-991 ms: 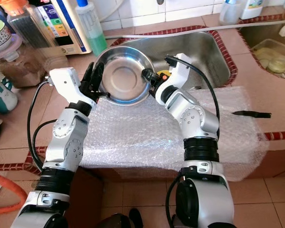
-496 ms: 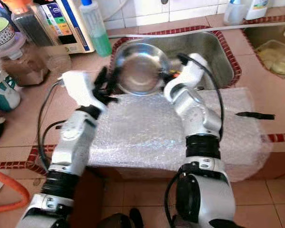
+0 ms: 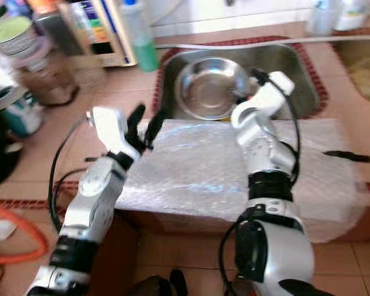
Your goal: Kitchen organization
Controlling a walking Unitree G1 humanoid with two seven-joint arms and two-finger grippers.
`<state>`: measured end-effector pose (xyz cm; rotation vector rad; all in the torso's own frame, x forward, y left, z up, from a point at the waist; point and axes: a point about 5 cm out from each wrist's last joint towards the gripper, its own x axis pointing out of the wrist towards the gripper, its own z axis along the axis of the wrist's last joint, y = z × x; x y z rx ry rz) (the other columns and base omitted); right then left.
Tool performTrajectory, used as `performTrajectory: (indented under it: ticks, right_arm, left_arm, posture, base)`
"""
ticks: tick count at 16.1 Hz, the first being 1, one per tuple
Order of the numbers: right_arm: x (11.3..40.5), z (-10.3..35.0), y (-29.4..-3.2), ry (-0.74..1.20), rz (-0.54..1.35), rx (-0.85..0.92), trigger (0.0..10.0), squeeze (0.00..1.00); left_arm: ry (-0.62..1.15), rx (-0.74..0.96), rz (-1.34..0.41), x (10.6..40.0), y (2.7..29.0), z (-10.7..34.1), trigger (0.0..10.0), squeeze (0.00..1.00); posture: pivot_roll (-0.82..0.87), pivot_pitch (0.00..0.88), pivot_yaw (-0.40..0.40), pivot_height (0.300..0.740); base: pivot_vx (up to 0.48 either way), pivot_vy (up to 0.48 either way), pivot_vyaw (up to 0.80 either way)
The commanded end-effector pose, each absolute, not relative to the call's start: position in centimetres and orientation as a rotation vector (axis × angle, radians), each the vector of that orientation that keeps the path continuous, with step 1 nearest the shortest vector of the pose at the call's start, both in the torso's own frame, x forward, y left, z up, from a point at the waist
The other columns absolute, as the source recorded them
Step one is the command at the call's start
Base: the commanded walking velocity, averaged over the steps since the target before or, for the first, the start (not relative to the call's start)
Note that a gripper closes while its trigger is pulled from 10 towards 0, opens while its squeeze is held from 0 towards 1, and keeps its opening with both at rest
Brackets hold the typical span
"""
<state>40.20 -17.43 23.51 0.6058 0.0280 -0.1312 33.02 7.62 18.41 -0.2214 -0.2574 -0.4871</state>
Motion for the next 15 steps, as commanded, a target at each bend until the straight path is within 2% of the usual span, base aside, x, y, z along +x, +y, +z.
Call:
performTrajectory:
  ticks: [1, 2, 3, 4, 5, 6, 7, 8, 9, 10, 13, 14, 15]
  right_arm:
    - [39.9, 22.2, -19.8, 0.048, -0.243, 0.597, 0.0, 0.00]
    - [39.8, 21.9, -21.0, 0.037, -0.264, 0.545, 0.6, 0.00]
    - [39.8, 21.7, -21.3, 0.031, -0.273, 0.518, 1.8, 0.00]
    - [39.8, 21.3, -21.8, 0.037, -0.291, 0.461, 1.9, 0.00]
    - [39.6, 20.7, -22.5, 0.046, -0.322, 0.413, 2.5, 0.00]
    - [39.5, 20.3, -23.0, 0.052, -0.348, 0.388, 3.8, 0.00]
    - [39.4, 20.1, -23.4, 0.050, -0.368, 0.372, 3.6, 0.00]
    - [39.4, 20.2, -23.5, 0.040, -0.376, 0.335, 4.1, 0.00]
    - [39.3, 20.2, -23.7, 0.034, -0.400, 0.291, 6.8, 0.00]
    - [39.2, 20.1, -23.8, 0.033, -0.421, 0.256, 9.8, 0.00]
    - [38.7, 19.7, -24.8, 0.042, -0.543, 0.166, 10.0, 0.00]
    - [38.4, 19.8, -25.2, 0.036, -0.589, 0.132, 10.0, 1.00]
    - [37.9, 19.9, -25.9, 0.040, -0.673, 0.089, 10.0, 1.00]
  left_arm:
    - [-0.266, -0.195, -0.498, 32.7, 7.9, 18.6, 10.0, 1.00]
    - [-0.245, -0.179, -0.503, 32.3, 8.0, 18.0, 10.0, 1.00]
    - [-0.242, -0.177, -0.503, 32.3, 8.1, 18.0, 10.0, 1.00]
    - [-0.232, -0.166, -0.504, 32.2, 8.0, 17.9, 10.0, 1.00]
    - [-0.224, -0.152, -0.497, 32.2, 8.0, 17.8, 10.0, 1.00]
    - [-0.221, -0.132, -0.484, 32.2, 8.1, 17.8, 10.0, 1.00]
    - [-0.217, -0.109, -0.475, 32.3, 8.0, 17.8, 10.0, 1.00]
    - [-0.218, -0.115, -0.483, 32.2, 7.9, 17.9, 10.0, 1.00]
    - [-0.222, -0.105, -0.505, 32.1, 7.7, 18.0, 10.0, 0.30]
    - [-0.224, -0.104, -0.519, 32.0, 7.7, 18.0, 10.0, 0.00]
    - [-0.243, -0.115, -0.532, 31.9, 7.6, 18.4, 10.0, 0.00]
    - [-0.238, -0.111, -0.533, 31.9, 7.5, 18.4, 10.0, 0.00]
    - [-0.234, -0.109, -0.538, 31.9, 7.5, 18.4, 10.0, 0.00]
  posture:
    - [-0.22, 0.206, 0.182, 0.740]
    - [-0.21, 0.209, 0.182, 0.740]
    - [-0.21, 0.212, 0.182, 0.740]
    - [-0.21, 0.212, 0.183, 0.740]
    - [-0.21, 0.213, 0.182, 0.740]
    - [-0.21, 0.213, 0.183, 0.740]
    - [-0.21, 0.214, 0.184, 0.740]
    - [-0.21, 0.215, 0.185, 0.740]
    - [-0.21, 0.214, 0.188, 0.740]
    - [-0.21, 0.214, 0.189, 0.740]
    - [-0.21, 0.216, 0.190, 0.740]
    - [-0.21, 0.216, 0.191, 0.740]
    - [-0.21, 0.216, 0.190, 0.740]
  base:
    - [0.000, 0.000, 0.00]
    - [0.000, 0.000, 0.00]
    - [0.000, 0.000, 0.00]
    - [0.000, 0.000, 0.00]
    - [0.000, 0.000, 0.00]
    - [0.000, 0.000, 0.00]
    - [0.000, 0.000, 0.00]
    - [0.000, 0.000, 0.00]
    - [0.000, 0.000, 0.00]
    - [0.000, 0.000, 0.00]
    - [0.000, 0.000, 0.00]
    - [0.000, 0.000, 0.00]
    - [0.000, 0.000, 0.00]
